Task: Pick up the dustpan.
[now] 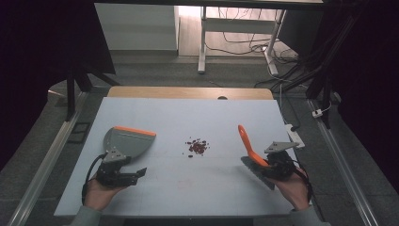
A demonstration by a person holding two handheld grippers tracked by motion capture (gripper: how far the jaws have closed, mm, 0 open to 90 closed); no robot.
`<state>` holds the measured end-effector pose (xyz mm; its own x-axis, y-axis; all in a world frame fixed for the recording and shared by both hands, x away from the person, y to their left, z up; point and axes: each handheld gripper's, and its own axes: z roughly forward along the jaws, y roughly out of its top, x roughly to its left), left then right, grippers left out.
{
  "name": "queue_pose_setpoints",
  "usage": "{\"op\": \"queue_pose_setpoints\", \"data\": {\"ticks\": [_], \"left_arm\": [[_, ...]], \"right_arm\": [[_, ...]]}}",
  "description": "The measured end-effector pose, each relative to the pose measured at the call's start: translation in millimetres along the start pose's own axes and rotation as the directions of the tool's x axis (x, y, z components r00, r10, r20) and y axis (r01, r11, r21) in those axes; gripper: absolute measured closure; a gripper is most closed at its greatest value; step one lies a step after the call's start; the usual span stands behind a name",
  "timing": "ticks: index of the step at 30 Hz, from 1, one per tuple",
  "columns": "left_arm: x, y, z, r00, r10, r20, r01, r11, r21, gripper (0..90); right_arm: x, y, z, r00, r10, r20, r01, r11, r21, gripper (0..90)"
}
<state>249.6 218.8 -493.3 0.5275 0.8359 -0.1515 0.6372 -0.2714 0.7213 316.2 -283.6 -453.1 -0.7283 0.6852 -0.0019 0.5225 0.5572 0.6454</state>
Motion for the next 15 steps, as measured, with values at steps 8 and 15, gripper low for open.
{"op": "queue_pose_setpoints", "data": {"ticks": [8, 15], "left_arm": [[-1.9, 0.5, -1.0, 1.0, 0.01, -0.001, -0.01, 0.9999, -0.007, 24.0], [-4.6, 1.4, -2.0, 0.9998, 0.018, -0.001, -0.018, 0.9997, -0.013, 24.0]], "right_arm": [[-0.6, -0.5, -1.4, 1.0, -0.001, 0.002, 0.001, 1.0, -0.011, 70.5], [-0.5, 0.2, -2.7, 0.9999, 0.012, 0.002, -0.012, 1.0, -0.026, 70.5]]}}
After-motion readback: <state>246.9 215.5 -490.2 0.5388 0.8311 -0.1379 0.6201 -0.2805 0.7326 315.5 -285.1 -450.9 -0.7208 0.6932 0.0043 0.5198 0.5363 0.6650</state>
